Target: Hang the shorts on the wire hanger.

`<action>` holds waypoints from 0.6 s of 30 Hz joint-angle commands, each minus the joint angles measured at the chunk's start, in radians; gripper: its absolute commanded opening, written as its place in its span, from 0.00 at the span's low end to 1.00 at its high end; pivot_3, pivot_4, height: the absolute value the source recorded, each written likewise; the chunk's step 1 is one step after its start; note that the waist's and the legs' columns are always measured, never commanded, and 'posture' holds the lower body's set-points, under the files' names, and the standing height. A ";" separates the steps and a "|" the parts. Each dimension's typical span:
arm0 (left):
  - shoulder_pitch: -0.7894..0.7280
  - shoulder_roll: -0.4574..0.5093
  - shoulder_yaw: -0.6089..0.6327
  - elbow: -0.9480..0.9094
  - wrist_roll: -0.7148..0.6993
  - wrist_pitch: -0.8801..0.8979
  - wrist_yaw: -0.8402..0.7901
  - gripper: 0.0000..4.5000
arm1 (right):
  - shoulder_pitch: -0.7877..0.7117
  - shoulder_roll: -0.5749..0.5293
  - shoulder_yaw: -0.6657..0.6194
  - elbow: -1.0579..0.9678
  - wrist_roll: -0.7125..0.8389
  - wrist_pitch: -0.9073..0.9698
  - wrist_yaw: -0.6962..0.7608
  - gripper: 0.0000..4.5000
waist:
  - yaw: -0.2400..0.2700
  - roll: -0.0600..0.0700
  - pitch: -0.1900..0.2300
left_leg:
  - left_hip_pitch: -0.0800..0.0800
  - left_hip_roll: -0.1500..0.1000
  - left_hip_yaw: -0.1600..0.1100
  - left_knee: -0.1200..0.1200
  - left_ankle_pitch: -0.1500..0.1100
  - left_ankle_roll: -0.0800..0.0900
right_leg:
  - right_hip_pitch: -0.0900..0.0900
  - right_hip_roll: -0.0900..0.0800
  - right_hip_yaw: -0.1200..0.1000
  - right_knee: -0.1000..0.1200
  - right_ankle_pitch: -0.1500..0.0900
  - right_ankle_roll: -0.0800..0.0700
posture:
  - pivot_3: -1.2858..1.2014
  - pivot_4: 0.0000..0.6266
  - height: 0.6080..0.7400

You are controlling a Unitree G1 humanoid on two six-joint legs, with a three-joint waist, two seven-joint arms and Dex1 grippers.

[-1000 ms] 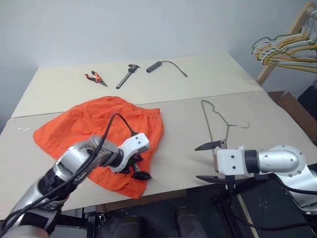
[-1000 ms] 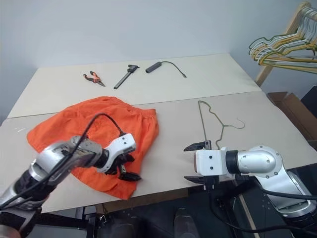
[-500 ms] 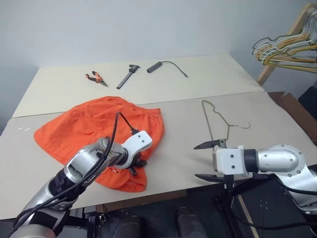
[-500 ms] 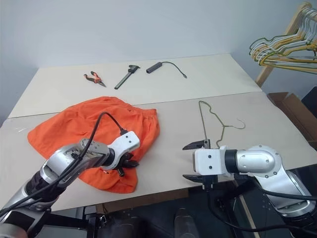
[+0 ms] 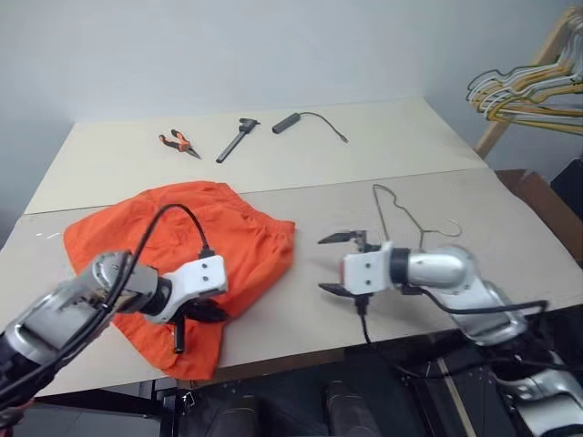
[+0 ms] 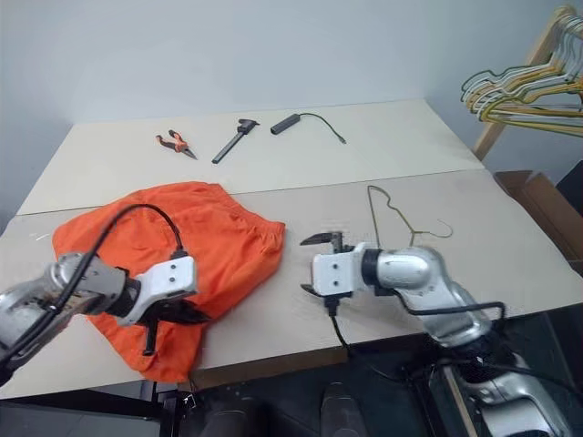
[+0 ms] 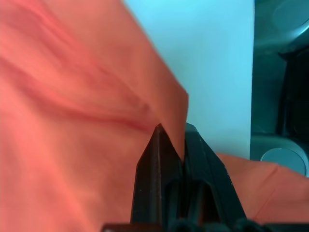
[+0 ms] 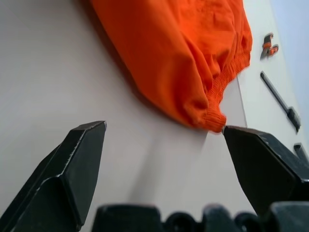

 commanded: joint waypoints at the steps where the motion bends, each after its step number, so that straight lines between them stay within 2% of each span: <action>1: 0.041 0.035 0.108 -0.001 -0.018 -0.072 -0.053 0.01 | -0.099 0.068 0.062 0.183 -0.138 -0.159 -0.128 1.00 | 0.000 0.000 0.000 | 0.000 0.000 0.000 0.000 0.000 0.000 | 0.000 0.000 0.000 0.000 0.000 0.000 | 0.50 0.12 1.00; 8: 0.165 0.054 0.232 -0.055 -0.030 -0.083 -0.061 0.01 | -0.347 0.221 0.172 0.662 -0.368 -0.361 -0.429 1.00 | 0.000 0.000 0.000 | 0.000 0.000 -0.001 -0.002 0.002 -0.003 | -0.001 0.001 0.000 0.001 0.001 -0.001 | 0.53 0.11 1.00; 13: 0.214 0.046 0.271 -0.100 -0.042 -0.059 -0.035 0.01 | -0.442 0.266 0.214 0.858 -0.411 -0.496 -0.495 1.00 | 0.010 0.000 0.000 | 0.000 0.000 -0.002 -0.004 0.002 -0.004 | -0.003 0.001 0.000 0.001 0.001 -0.001 | 0.54 0.11 1.00; 18: 0.247 0.047 0.298 -0.120 -0.047 -0.048 -0.017 0.00 | -0.498 0.283 0.231 0.977 -0.417 -0.600 -0.490 0.65 | 0.022 0.000 0.000 | 0.000 0.000 -0.002 -0.005 0.003 -0.005 | -0.003 0.002 0.000 0.001 0.001 -0.002 | 0.54 0.11 1.00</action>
